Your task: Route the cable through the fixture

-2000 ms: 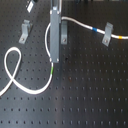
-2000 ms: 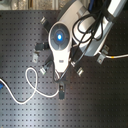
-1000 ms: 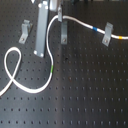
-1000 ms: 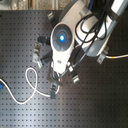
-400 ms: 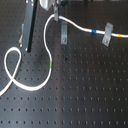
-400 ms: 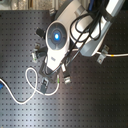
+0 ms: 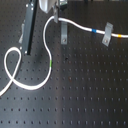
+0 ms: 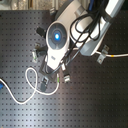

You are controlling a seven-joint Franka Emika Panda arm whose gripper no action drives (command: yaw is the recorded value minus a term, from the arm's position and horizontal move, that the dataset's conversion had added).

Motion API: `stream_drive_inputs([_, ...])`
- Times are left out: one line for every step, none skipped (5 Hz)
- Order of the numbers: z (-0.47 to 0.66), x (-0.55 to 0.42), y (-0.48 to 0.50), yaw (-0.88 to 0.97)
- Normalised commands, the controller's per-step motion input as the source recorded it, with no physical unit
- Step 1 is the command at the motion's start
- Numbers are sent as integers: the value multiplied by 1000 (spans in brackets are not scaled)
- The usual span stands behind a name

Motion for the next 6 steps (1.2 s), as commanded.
stream_drive_inputs([173, -54, 170, 251])
stream_drive_inputs([387, -8, 201, 231])
stream_drive_inputs([386, 112, 290, 166])
stream_drive_inputs([288, 232, 352, 154])
stream_drive_inputs([255, 209, 249, 209])
stream_drive_inputs([0, -10, -11, 0])
